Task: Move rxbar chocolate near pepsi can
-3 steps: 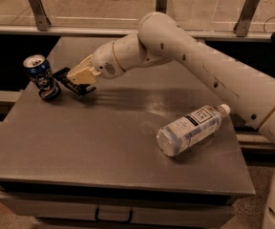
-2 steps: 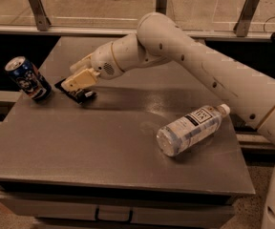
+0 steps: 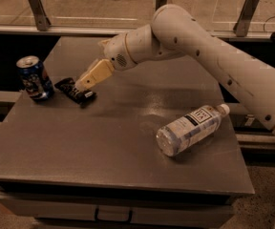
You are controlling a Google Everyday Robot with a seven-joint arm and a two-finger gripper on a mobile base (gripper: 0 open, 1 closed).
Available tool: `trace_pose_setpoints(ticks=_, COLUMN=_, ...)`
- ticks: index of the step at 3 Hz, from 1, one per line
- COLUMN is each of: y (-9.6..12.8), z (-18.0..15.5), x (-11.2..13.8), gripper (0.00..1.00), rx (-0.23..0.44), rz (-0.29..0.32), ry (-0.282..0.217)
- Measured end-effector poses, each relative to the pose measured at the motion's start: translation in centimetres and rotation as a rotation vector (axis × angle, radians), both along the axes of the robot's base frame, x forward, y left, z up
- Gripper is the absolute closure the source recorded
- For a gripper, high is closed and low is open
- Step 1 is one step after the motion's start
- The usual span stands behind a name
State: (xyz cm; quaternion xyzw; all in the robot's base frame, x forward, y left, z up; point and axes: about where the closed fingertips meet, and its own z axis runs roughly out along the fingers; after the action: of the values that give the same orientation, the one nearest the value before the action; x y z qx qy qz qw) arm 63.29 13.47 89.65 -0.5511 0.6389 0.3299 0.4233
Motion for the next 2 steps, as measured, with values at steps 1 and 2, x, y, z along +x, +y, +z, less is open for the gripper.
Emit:
trace_pose_setpoints(ticks=1, y=-5.5, z=2.6, x=2.7, gripper=0.00, rx=-0.051, rz=-0.104, ry=-0.096)
trace_pose_setpoints(ticks=2, y=-13.2, z=8.1, x=5.8, gripper=0.00, rx=-0.158, rz=-0.223, ry=-0.260)
